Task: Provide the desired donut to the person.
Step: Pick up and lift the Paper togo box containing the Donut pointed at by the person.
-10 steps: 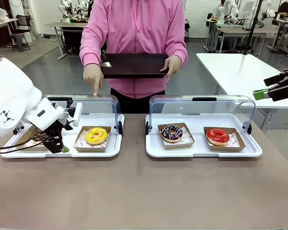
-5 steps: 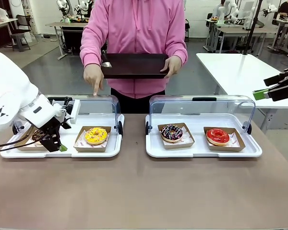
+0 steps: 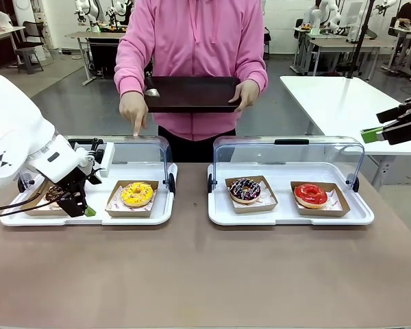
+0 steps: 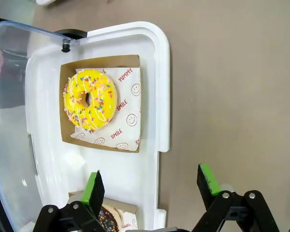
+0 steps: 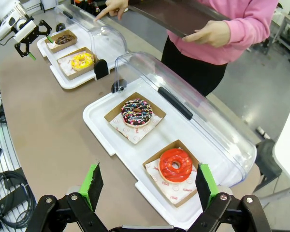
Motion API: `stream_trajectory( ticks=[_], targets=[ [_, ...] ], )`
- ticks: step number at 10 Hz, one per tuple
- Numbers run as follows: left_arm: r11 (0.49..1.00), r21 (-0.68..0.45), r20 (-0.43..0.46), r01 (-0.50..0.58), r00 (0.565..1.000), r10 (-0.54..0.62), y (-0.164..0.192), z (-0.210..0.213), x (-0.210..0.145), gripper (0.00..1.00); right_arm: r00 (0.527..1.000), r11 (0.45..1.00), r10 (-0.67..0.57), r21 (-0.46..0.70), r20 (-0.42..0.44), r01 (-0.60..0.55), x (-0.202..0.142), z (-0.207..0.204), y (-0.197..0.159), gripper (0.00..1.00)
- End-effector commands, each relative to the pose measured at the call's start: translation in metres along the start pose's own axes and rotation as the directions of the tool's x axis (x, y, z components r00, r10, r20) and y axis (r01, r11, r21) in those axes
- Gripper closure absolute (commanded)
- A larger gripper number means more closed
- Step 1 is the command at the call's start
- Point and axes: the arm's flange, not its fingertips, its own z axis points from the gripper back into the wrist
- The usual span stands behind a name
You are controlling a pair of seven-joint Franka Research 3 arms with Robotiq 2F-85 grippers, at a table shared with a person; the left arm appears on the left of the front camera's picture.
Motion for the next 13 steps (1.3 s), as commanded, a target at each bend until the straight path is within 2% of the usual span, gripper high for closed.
stream_trajectory(
  ticks=[1,3,5,7,11,13],
  targets=[
    [0.999,-0.029,-0.004,0.036,0.999,-0.036,0.017,-0.013,0.01,0.0,1.0,1.0,0.003,0.004,-0.003,-0.003,-0.001,-0.001,0.0,0.0],
    [0.998,-0.031,-0.026,0.054,0.998,-0.055,0.034,-0.029,0.016,0.0,1.0,1.0,0.003,0.004,-0.003,-0.003,-0.001,-0.001,0.0,0.0],
    [0.998,-0.066,-0.045,0.014,0.999,-0.017,0.05,-0.047,0.014,0.0,1.0,1.0,0.003,0.004,-0.003,-0.003,-0.001,-0.001,0.0,0.0],
    [0.996,-0.088,-0.085,0.025,0.996,-0.033,0.051,-0.059,0.013,0.0,1.0,1.0,0.003,0.004,-0.003,-0.003,-0.001,-0.001,0.0,0.0],
    [0.996,-0.09,-0.097,0.017,0.995,-0.026,0.053,-0.072,0.008,0.0,1.0,1.0,0.003,0.004,-0.003,-0.003,-0.001,-0.001,0.0,0.0],
    [0.999,-0.041,-0.111,0.017,0.994,-0.022,0.056,-0.08,0.006,0.0,1.0,1.0,0.003,0.004,-0.003,-0.003,-0.001,-0.001,0.0,0.0]
  ],
)
